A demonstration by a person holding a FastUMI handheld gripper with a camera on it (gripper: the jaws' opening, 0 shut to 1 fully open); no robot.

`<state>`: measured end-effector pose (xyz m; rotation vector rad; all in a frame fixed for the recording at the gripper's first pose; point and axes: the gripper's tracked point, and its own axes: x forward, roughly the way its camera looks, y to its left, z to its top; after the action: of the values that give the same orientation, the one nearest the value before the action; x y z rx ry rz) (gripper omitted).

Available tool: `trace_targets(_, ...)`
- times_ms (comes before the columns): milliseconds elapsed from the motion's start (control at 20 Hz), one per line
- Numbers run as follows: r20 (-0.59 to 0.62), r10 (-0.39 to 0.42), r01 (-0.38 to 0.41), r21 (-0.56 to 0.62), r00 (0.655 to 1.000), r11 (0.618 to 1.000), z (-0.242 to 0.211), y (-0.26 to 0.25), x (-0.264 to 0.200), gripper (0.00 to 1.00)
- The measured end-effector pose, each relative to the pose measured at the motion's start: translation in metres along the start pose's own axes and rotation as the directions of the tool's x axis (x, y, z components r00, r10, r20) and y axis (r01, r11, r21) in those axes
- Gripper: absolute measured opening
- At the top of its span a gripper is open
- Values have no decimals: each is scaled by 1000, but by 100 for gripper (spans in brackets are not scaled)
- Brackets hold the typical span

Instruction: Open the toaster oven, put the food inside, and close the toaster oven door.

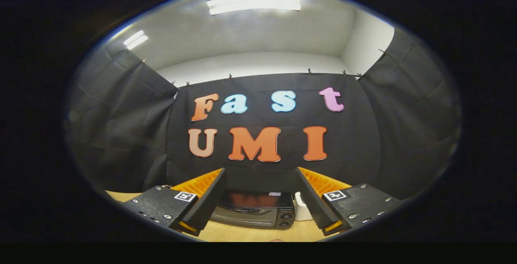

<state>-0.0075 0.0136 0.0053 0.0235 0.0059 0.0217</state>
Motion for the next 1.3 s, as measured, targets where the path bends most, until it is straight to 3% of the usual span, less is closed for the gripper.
trace_targets(200, -23, -3, 3, 17, 1000, 1000, -25, 12, 23, 98)
trace_targets(500, -164, 7, -2, 27, 986, 1000, -106, 43, 69, 98)
trace_targets(1200, -461, -22, 3, -43, 887, 999, -262, 77, 124, 99)
trace_targets(1300, -445, -5, 4, -5, 896, 1000, -260, 79, 127, 100)
